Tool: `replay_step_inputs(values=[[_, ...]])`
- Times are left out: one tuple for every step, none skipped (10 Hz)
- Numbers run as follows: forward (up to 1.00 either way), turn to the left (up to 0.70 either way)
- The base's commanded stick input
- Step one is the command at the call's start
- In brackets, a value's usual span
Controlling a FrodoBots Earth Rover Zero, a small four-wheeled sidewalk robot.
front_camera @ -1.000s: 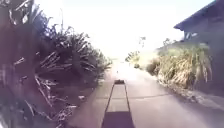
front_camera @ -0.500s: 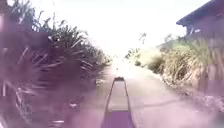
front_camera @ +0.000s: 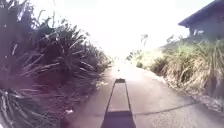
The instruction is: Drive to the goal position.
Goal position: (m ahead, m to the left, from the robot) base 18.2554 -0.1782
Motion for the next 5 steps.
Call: replay_step_inputs(values=[[0.00,-0.85],[0.00,-0.85],[0.00,-0.85],[0.00,-0.85],[0.00,0.00]])
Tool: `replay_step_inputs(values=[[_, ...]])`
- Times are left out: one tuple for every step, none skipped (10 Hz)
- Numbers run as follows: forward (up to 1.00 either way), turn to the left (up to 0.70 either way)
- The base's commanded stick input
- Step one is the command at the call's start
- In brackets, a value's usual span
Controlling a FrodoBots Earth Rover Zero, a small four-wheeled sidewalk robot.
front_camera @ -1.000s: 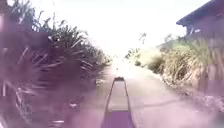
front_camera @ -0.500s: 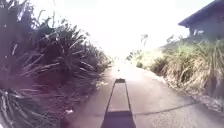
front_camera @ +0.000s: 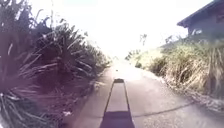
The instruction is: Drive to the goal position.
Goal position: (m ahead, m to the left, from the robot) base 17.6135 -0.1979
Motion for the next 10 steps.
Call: replay_step_inputs(values=[[0.00,0.00],[0.00,0.00],[0.00,0.00],[0.00,0.00],[0.00,0.00],[0.00,0.00],[0.00,0.00],[0.00,0.00],[0.55,0.00],[0.66,0.00]])
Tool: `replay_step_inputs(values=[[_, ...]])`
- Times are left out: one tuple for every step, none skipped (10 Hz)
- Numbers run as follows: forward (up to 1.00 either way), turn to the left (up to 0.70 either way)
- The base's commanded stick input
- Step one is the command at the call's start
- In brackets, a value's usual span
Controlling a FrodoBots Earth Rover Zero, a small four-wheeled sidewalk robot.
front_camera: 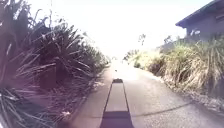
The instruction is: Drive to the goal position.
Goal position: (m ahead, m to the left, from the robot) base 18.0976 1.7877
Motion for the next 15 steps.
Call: replay_step_inputs(values=[[0.76,0.00],[0.85,0.00],[0.85,0.00],[0.85,0.00],[0.85,0.00],[0.85,0.00],[0.85,0.00],[0.85,0.00],[0.85,0.00],[0.85,0.00],[0.85,0.00],[0.85,0.00],[0.85,0.00],[0.85,-0.01],[0.85,-0.13]])
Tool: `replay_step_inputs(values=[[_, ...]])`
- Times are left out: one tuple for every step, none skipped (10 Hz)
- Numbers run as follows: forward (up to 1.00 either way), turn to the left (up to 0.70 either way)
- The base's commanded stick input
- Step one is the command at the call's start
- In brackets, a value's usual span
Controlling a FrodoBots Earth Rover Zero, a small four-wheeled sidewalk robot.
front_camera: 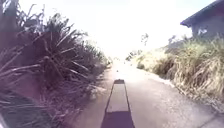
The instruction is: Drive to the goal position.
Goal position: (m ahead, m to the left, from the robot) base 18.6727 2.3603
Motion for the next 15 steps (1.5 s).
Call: replay_step_inputs(values=[[0.85,-0.25],[0.85,-0.34],[0.85,-0.34],[0.85,-0.34],[0.85,-0.31],[0.85,-0.20],[0.85,-0.08],[0.85,0.00],[0.85,0.00],[0.85,0.00],[0.85,0.00],[0.85,0.00],[0.85,0.00],[0.85,0.00],[0.85,0.00]])
